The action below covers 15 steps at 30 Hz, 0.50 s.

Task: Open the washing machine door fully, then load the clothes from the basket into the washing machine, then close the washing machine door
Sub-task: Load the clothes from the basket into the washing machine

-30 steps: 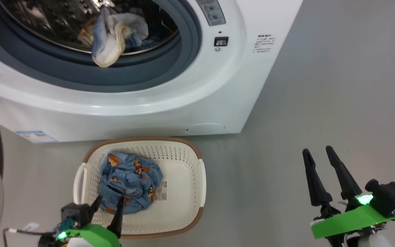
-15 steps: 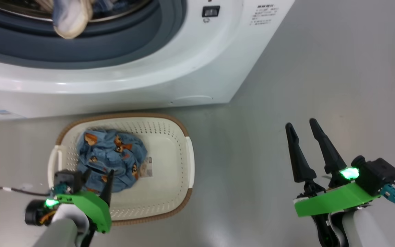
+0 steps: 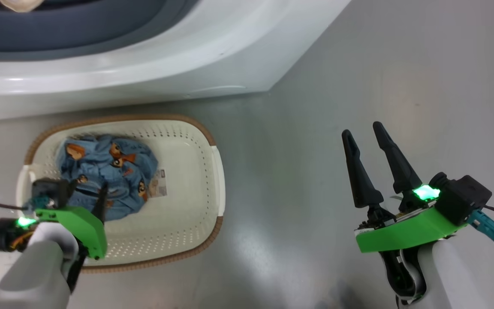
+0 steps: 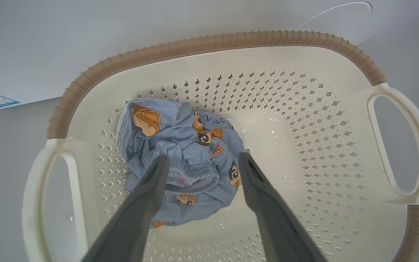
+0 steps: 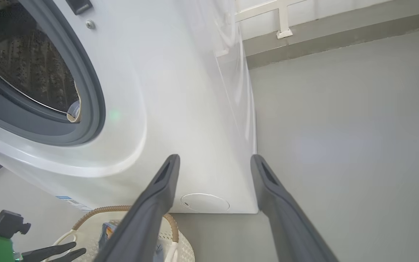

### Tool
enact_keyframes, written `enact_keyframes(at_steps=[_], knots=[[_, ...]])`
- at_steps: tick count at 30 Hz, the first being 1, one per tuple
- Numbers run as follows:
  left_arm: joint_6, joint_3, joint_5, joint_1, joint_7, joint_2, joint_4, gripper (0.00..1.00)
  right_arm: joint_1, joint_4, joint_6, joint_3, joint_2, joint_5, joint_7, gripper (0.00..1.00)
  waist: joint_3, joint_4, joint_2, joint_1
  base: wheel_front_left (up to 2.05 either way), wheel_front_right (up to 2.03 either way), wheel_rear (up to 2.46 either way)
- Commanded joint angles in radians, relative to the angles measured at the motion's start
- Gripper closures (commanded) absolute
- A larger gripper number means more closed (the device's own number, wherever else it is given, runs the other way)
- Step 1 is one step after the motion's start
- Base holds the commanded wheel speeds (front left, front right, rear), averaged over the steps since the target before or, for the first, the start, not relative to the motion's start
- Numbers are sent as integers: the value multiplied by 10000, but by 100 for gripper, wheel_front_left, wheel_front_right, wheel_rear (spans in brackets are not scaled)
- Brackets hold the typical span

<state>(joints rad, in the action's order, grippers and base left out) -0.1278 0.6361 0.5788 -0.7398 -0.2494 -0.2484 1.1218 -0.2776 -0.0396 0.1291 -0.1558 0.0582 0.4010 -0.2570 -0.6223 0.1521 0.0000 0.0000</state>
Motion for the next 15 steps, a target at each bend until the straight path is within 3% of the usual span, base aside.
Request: enact_keyframes(at_steps=[1,15], knots=[[-28,-116,167,-157,-121,-446,26,0,-43,290,16,-324,-76,47,-48,0,-411,225,0,0,0,0,0],[-28,988,1075,-978,109,-1151,583,0,-493,460,16,-793,-79,191,-48,0,-1357,633,0,0,0,0,0]])
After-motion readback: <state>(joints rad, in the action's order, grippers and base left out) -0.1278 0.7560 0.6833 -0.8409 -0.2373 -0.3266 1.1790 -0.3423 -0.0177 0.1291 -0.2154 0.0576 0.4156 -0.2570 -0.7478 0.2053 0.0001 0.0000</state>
